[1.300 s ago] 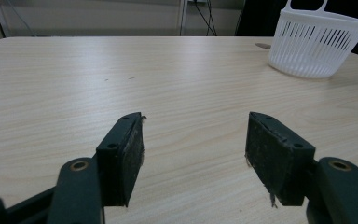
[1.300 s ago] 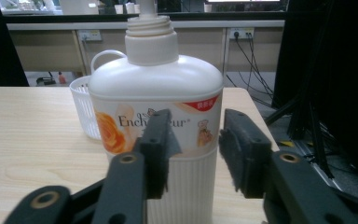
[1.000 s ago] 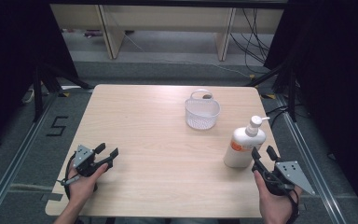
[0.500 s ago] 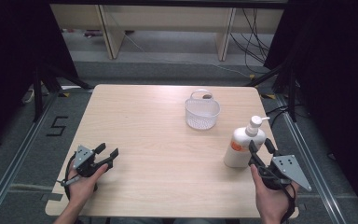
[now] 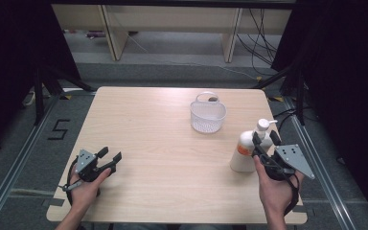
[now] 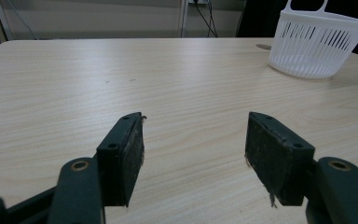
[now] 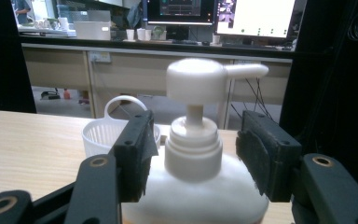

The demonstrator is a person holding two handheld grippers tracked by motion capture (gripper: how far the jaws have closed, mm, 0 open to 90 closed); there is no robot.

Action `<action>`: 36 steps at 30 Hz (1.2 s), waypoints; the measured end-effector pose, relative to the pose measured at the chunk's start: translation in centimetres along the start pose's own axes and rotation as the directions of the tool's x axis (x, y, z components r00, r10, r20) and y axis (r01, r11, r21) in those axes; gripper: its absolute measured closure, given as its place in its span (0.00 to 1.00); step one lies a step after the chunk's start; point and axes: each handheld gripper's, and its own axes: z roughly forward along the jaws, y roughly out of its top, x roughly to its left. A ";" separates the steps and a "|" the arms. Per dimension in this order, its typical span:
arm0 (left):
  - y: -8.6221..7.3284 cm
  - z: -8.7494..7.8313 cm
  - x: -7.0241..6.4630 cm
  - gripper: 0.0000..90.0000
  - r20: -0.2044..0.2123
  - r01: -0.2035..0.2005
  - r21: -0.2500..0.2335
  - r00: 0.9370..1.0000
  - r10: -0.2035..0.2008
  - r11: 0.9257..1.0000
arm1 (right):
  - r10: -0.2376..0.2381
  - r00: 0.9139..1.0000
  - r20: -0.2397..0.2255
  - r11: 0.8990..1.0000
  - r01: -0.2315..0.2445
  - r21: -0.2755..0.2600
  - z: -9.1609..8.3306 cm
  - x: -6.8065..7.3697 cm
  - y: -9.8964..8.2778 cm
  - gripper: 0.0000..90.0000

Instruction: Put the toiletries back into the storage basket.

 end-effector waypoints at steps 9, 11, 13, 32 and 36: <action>0.0 0.0 0.0 0.40 0.001 0.002 0.002 1.000 -0.002 1.000 | -0.008 1.000 0.006 1.000 0.008 0.025 1.4 -0.1 0.5 0.50; 0.0 0.0 0.0 0.41 0.001 0.001 0.003 1.000 -0.001 1.000 | -0.011 1.000 0.006 1.000 0.010 0.027 1.6 -0.1 0.5 0.50; 0.0 0.0 0.0 0.41 0.000 -0.001 0.006 1.000 0.001 1.000 | 0.001 1.000 0.000 1.000 -0.001 0.029 1.7 0.0 0.5 0.50; 0.0 0.0 0.0 0.40 0.004 -0.001 0.007 1.000 0.001 1.000 | 0.015 1.000 0.023 0.999 -0.016 0.031 2.9 0.7 1.5 0.58; 0.0 0.0 0.0 0.40 0.006 0.000 0.005 1.000 0.000 1.000 | -0.006 0.999 0.041 1.000 0.005 0.021 2.9 0.5 1.6 0.63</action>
